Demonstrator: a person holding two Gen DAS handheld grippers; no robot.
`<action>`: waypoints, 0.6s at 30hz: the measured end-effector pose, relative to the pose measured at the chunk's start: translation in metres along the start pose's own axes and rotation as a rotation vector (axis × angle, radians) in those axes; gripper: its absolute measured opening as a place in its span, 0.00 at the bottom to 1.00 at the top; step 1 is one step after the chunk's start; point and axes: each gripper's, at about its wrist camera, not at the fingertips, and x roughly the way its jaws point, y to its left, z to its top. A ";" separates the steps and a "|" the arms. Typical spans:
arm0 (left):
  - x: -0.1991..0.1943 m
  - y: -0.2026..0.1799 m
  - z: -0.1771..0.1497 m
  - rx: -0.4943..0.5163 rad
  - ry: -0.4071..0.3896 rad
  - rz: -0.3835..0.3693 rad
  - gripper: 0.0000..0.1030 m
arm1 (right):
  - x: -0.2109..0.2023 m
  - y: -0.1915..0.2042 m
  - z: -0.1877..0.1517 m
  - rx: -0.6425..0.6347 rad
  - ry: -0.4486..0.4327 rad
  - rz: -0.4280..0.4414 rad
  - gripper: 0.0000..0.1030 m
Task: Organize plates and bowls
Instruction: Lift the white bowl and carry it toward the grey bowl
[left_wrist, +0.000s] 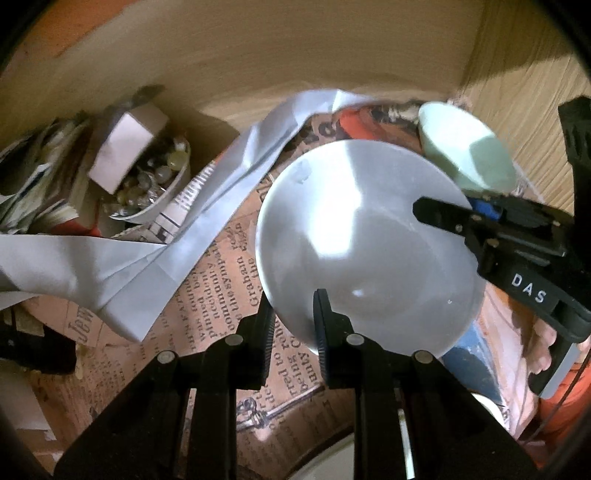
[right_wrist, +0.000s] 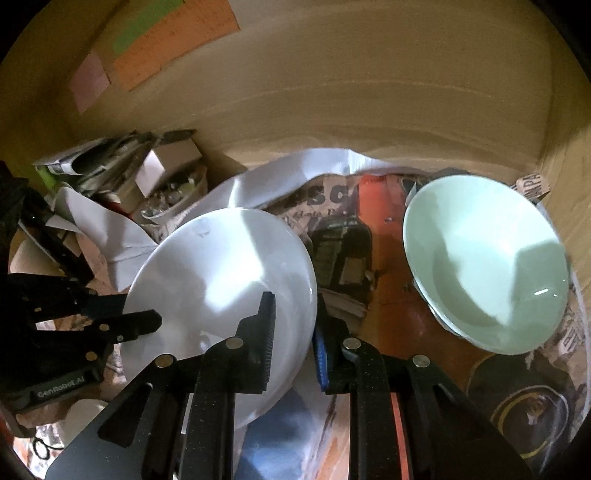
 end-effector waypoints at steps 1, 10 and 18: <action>-0.006 0.002 -0.001 -0.008 -0.015 -0.005 0.20 | -0.003 0.002 0.000 -0.001 -0.005 0.000 0.17; -0.054 0.020 -0.019 -0.065 -0.127 -0.034 0.20 | -0.037 0.035 0.004 -0.051 -0.084 -0.011 0.17; -0.089 0.029 -0.046 -0.077 -0.198 -0.012 0.20 | -0.062 0.069 0.000 -0.091 -0.142 -0.012 0.17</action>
